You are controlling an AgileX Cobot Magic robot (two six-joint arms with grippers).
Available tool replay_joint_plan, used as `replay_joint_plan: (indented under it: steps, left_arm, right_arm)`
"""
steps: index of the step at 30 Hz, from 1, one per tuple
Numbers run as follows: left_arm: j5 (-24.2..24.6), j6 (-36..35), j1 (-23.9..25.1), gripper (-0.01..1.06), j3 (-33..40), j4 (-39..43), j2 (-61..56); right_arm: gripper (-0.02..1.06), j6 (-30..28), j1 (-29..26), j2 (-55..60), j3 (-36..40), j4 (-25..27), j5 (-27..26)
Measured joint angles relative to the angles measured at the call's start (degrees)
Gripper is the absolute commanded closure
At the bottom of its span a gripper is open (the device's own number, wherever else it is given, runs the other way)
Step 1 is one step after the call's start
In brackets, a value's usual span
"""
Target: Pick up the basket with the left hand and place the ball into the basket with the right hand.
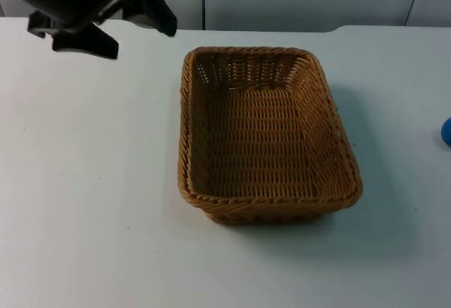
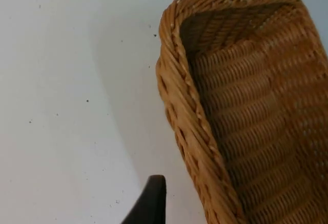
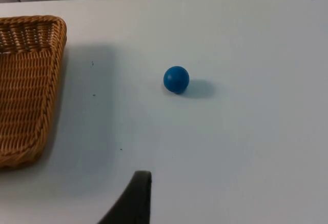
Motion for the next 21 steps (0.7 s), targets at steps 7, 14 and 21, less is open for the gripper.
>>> replay_joint_plan:
  steps: [7, 14, 21]
  left_arm:
    - [0.5, -4.6, -1.6, 0.17, -4.0, 2.4, 8.5]
    - [0.1, -5.3, -3.6, 0.17, -4.1, 2.5, 11.8]
    - [-0.7, -5.6, -5.6, 0.17, -5.2, 2.5, 13.6]
  right_arm:
    - [0.01, 0.1, 0.0, 0.0, 0.0, 0.0, 0.0]
    - [0.01, 0.1, 0.0, 0.0, 0.0, -0.1, 0.0]
    - [0.01, 1.4, 0.0, 0.0, 0.0, -1.2, 0.0]
